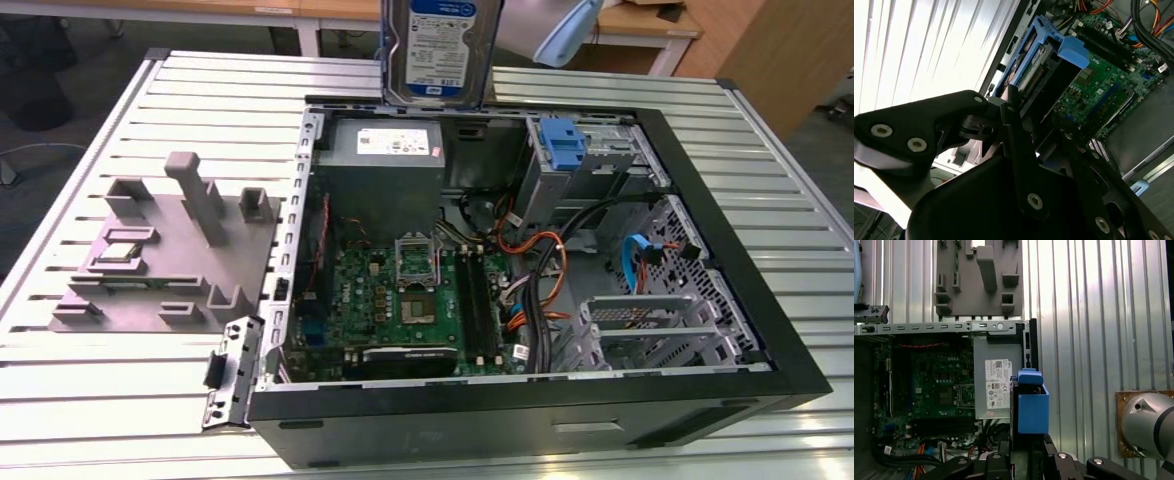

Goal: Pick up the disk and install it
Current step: 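Pick up the disk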

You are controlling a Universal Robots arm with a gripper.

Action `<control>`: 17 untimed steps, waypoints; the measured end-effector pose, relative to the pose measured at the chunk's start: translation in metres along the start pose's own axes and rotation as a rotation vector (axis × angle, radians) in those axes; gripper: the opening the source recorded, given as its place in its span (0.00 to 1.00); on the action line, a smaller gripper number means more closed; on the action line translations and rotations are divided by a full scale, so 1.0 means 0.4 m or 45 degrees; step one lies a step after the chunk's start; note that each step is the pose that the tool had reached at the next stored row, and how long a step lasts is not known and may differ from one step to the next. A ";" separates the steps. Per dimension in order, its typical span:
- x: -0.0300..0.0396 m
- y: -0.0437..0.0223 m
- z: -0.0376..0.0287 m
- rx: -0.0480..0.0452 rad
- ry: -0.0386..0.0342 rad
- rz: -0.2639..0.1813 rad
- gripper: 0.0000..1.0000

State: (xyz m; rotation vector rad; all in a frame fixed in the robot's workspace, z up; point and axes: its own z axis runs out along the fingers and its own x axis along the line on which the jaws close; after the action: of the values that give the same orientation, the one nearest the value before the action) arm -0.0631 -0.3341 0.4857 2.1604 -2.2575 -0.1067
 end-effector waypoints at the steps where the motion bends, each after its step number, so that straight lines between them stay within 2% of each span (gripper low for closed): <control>1: 0.000 -0.005 0.000 0.000 0.0000 0.000 0.35; 17: -0.004 -0.086 -0.004 0.000 0.0001 0.000 0.35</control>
State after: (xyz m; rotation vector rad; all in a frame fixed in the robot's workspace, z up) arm -0.0286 -0.3341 0.4852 2.1604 -2.2574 -0.1067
